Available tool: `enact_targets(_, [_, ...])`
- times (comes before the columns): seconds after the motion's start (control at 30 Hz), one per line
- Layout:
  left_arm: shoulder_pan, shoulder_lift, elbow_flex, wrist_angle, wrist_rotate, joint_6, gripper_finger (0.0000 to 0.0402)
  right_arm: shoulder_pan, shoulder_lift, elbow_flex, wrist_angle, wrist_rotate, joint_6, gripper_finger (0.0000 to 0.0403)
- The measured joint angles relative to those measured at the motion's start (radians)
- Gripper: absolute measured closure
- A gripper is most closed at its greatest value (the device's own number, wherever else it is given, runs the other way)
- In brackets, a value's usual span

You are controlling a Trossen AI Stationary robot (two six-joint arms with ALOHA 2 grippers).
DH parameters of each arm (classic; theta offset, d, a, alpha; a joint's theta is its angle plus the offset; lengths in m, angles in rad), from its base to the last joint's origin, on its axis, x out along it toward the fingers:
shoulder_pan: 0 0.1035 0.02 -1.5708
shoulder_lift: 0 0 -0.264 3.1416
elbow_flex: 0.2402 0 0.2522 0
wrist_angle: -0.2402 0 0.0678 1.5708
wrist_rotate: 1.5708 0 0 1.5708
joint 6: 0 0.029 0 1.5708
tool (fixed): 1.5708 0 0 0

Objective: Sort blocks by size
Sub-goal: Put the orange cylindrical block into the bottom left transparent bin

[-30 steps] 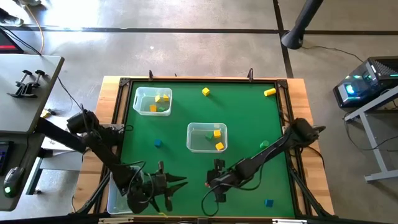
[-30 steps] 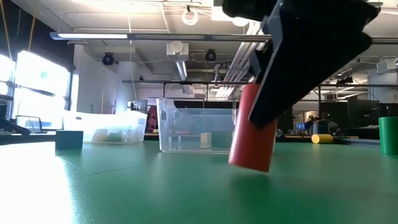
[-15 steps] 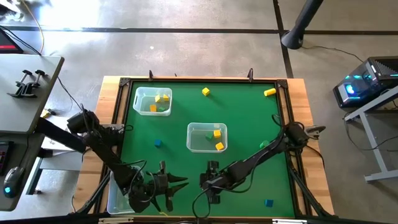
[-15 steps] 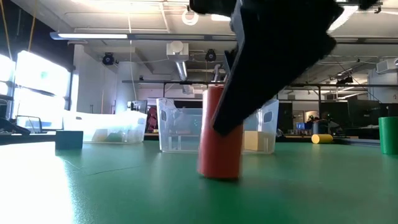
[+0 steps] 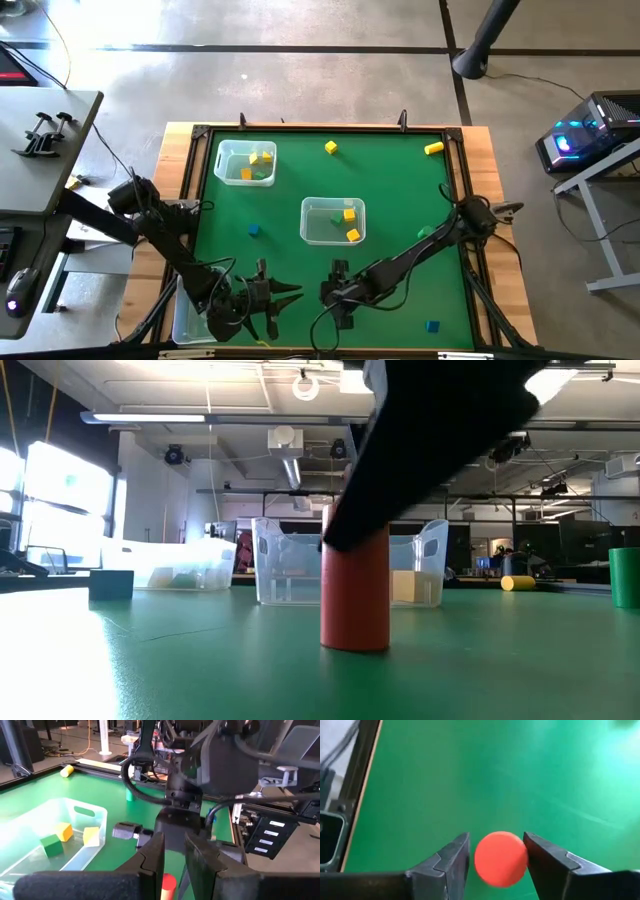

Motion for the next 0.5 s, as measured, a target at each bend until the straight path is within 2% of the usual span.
enact_targets(0.13, [0.0, 0.0, 0.0, -0.003, 0.008, 0.0, 0.0342, 0.014, -0.026, 0.0, 0.008, 0.094, -0.011, 0.0223])
enact_targets(0.3, [0.0, 0.007, 0.0, -0.003, 0.008, 0.0, 0.0342, 0.071, -0.083, 0.0, -0.016, 0.294, -0.036, 0.0222])
enact_targets(0.4, [0.004, 0.032, 0.0, 0.0, 0.009, -0.008, 0.0342, 0.136, -0.136, -0.028, -0.082, 0.435, -0.029, 0.0222])
enact_targets(0.5, [0.016, 0.081, 0.0, 0.032, 0.013, -0.026, 0.0342, 0.205, -0.2, -0.071, -0.185, 0.506, 0.07, 0.0222])
